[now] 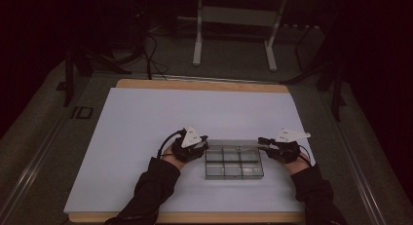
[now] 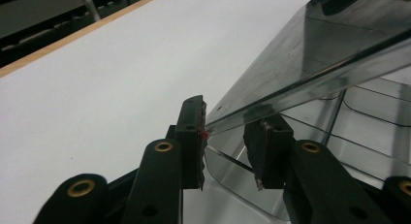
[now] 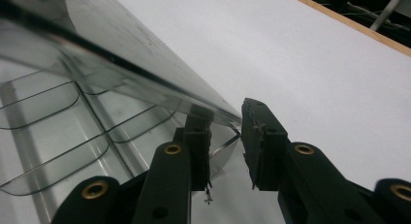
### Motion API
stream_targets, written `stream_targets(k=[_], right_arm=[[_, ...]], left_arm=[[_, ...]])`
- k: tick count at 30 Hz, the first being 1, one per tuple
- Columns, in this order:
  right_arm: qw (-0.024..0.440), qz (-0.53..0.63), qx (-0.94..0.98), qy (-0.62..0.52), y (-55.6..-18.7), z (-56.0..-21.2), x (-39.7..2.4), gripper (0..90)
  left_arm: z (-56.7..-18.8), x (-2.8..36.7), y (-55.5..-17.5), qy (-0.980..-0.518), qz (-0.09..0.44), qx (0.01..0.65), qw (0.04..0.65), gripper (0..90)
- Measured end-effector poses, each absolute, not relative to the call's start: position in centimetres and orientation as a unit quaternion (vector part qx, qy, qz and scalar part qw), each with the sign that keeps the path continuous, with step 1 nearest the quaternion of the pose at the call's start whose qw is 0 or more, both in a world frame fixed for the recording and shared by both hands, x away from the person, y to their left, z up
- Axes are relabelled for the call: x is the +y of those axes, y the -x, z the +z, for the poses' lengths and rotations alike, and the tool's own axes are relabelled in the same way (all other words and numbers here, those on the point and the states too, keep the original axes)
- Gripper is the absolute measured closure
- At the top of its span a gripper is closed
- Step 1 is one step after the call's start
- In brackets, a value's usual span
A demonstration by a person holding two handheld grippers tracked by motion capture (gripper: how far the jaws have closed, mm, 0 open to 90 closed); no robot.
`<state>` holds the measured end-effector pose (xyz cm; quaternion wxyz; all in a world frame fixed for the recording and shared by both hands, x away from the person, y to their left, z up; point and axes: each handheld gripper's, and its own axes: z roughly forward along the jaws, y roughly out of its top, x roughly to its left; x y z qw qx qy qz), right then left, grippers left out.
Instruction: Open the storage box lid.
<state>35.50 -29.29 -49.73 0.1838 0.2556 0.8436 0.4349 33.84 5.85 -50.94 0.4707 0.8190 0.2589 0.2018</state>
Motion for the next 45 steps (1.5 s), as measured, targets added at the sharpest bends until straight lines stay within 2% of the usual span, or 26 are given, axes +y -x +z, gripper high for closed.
stream_targets(k=[17, 45], right_arm=[[0.181, 0.442, 0.833, -0.280, -36.4, -49.4, -29.1, 77.9], [0.212, 0.432, 0.810, -0.335, -36.6, -49.6, -27.7, 75.6]], left_arm=[[-51.1, 5.8, -34.5, -0.803, 0.207, 0.289, 0.477, 80.0], [-51.5, 4.6, -34.7, -0.770, 0.234, 0.351, 0.478, 77.6]])
